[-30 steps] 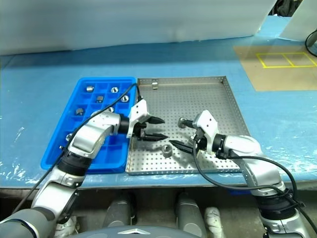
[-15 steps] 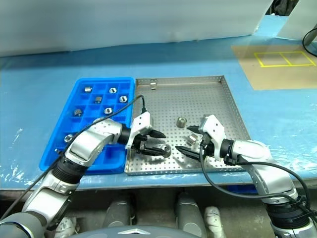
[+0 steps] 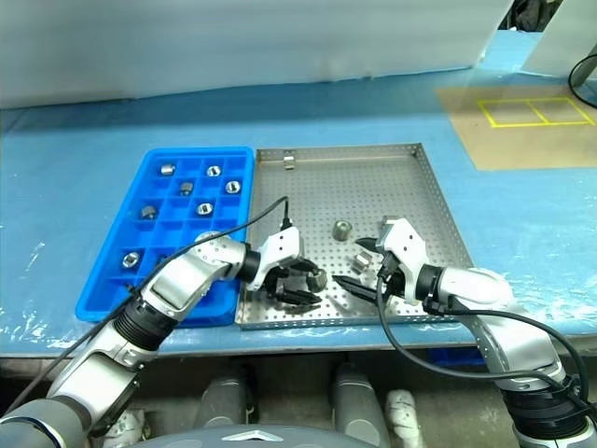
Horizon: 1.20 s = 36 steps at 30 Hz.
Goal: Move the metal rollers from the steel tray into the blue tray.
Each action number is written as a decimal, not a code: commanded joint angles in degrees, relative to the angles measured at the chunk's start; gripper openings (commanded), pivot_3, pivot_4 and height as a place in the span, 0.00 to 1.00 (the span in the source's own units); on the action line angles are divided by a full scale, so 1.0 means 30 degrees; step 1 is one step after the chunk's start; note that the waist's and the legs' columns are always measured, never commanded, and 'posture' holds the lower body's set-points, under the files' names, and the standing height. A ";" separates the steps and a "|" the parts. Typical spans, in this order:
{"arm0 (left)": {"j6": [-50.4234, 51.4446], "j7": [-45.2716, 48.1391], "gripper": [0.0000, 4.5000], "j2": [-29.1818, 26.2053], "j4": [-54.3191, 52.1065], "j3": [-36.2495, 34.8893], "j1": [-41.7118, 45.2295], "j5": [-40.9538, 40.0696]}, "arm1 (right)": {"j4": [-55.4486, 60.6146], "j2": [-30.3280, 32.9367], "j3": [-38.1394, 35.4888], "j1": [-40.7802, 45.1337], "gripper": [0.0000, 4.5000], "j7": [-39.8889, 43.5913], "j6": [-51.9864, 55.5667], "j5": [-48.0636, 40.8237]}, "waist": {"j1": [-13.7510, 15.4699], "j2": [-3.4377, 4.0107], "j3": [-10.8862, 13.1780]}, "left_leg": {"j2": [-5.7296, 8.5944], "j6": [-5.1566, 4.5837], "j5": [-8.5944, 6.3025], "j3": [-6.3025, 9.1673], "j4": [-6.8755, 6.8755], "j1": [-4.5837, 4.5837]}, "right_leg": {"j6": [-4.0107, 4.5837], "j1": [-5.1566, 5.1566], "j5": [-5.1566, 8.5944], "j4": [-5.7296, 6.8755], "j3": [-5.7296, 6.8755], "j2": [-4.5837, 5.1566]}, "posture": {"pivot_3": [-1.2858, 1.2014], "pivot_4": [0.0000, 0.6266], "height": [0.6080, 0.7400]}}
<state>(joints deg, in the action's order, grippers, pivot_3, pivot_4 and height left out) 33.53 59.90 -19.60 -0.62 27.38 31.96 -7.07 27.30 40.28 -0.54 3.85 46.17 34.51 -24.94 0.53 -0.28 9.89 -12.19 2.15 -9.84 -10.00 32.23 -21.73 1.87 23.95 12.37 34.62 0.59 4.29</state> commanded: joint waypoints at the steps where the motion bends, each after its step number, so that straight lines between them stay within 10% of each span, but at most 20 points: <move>1: -0.0319 -0.0927 0.61 0.0161 0.1177 0.0649 -0.0052 0.1030 | 0.0615 0.0054 -0.0494 0.0329 1.00 -0.0173 -0.0049 -0.0304 | -0.0007 -0.0002 -0.0004 | 0.0001 -0.0001 0.0000 0.0001 0.0008 0.0003 | -0.0001 -0.0009 -0.0001 0.0000 -0.0003 0.0000 | 0.39 0.24 1.00; 6: -0.1008 -0.2057 0.30 0.0767 0.2004 0.0134 -0.0163 0.1136 | 0.0310 -0.0087 -0.0179 0.0677 1.00 -0.0286 -0.0267 -0.0065 | -0.0022 0.0015 -0.0021 | 0.0002 -0.0001 0.0000 0.0002 0.0012 0.0054 | -0.0009 -0.0063 0.0001 0.0002 -0.0007 -0.0001 | 0.39 0.24 1.00; 36: 0.5977 -1.3104 0.30 0.0492 -1.1895 -0.8805 -0.4678 0.0264 | -0.7288 -0.2469 0.3313 0.6155 1.00 0.2924 -0.4526 0.2194 | 0.0407 0.0013 -0.0022 | -0.0037 -0.0005 0.0008 0.0023 0.0008 -0.0067 | 0.0003 0.0049 -0.0001 0.0023 0.0060 -0.0006 | 0.53 0.24 1.00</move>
<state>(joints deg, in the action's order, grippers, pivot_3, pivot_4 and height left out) 50.97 23.66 -17.55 -30.66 3.92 19.22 -7.91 5.58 33.46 9.16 20.74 53.81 22.86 -18.57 1.75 -0.24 9.82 -12.30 2.14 -9.81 -9.93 32.26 -21.93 1.88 24.09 12.37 34.70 0.77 4.27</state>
